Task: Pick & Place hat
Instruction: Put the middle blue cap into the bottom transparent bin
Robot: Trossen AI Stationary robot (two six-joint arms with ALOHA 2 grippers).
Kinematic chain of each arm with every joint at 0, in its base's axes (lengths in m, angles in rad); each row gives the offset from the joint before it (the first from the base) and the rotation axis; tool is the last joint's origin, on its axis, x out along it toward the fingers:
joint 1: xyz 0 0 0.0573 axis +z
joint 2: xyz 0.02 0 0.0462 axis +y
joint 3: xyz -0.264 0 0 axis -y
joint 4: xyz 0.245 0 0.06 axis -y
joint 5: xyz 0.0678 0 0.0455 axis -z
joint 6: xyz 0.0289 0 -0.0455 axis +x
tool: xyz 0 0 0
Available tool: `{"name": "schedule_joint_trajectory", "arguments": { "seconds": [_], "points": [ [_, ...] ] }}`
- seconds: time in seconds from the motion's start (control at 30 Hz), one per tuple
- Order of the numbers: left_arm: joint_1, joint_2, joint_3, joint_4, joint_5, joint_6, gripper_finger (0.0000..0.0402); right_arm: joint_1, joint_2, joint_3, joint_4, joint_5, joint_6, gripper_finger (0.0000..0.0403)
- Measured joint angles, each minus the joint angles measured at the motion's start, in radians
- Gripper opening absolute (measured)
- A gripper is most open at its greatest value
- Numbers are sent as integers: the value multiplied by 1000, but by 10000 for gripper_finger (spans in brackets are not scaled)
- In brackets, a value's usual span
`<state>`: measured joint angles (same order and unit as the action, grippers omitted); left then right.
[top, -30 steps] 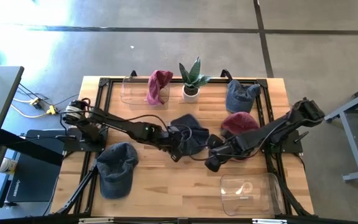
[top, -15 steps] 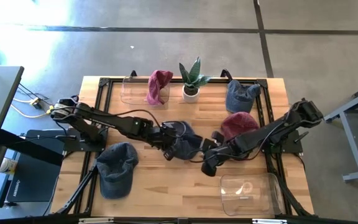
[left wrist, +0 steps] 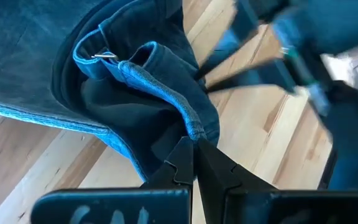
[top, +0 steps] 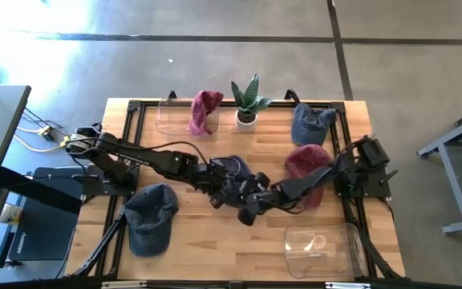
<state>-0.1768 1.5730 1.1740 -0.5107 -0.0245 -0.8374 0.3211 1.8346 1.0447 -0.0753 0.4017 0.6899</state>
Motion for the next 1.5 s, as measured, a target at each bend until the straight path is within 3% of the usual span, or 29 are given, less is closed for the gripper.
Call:
{"name": "schedule_joint_trajectory", "arguments": {
  "seconds": [0.1,0.27,0.73,1.23,1.5],
  "points": [
    [0,0,0,-17,15,22,0,-23,52,0,47,-35,56,6],
    [0,0,0,-60,15,33,0,-40,101,0,124,-129,46,17],
    [0,0,2,-80,19,72,4,-16,17,0,-12,-116,79,4],
    [0,0,1,-100,62,97,97,7,-114,0,-175,-107,31,2],
    [1,-25,44,-226,29,93,106,7,-148,0,-225,-148,24,24]
  ]
}}
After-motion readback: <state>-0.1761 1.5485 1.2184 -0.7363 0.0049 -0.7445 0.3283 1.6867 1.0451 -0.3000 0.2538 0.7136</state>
